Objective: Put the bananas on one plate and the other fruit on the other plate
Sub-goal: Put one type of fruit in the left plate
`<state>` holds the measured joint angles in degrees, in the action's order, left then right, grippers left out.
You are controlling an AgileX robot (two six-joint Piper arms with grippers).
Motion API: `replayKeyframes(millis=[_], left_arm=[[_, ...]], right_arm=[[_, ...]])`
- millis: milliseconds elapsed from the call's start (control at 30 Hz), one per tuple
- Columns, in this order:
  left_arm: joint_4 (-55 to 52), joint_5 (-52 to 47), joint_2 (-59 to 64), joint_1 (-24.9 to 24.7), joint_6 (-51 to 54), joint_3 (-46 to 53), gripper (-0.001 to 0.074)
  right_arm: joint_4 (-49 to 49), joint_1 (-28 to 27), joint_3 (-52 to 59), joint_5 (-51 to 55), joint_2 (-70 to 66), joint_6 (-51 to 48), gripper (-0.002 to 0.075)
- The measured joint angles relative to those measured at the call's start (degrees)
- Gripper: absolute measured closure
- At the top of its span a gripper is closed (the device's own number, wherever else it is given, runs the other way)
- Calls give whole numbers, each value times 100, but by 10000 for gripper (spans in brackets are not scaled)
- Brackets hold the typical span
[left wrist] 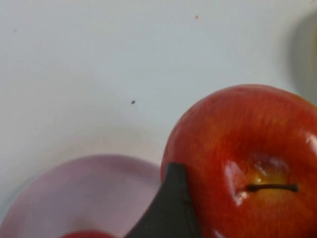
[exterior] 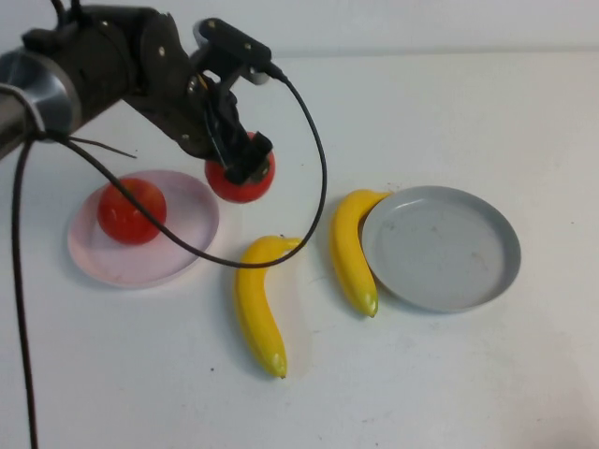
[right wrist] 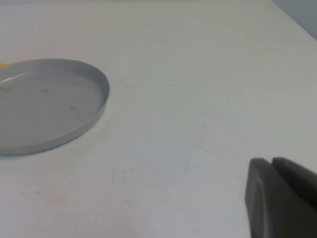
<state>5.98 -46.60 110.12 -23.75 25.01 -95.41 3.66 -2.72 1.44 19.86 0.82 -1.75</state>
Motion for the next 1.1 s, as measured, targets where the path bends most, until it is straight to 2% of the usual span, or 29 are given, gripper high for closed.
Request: replayKeyframes(millis=[133, 233, 433, 733, 900, 1100], left_arm=[[-536, -670, -304, 121, -960, 11, 157], [-732, -707, -312, 298, -1247, 262, 157], [-847, -122, -312, 451, -1311, 997, 157], [-883, 90, -291, 576, -1320, 1104, 156], [-883, 117, -264, 600, -1320, 1104, 71], [-883, 121, -265, 609, -1320, 1104, 66]], right_arm=[[0, 0, 0, 0, 0, 0, 744], [0, 0, 0, 0, 0, 0, 744], [0, 0, 0, 0, 0, 0, 744], [0, 0, 0, 0, 0, 0, 744], [0, 0, 0, 0, 0, 0, 744], [0, 0, 0, 0, 0, 0, 744]])
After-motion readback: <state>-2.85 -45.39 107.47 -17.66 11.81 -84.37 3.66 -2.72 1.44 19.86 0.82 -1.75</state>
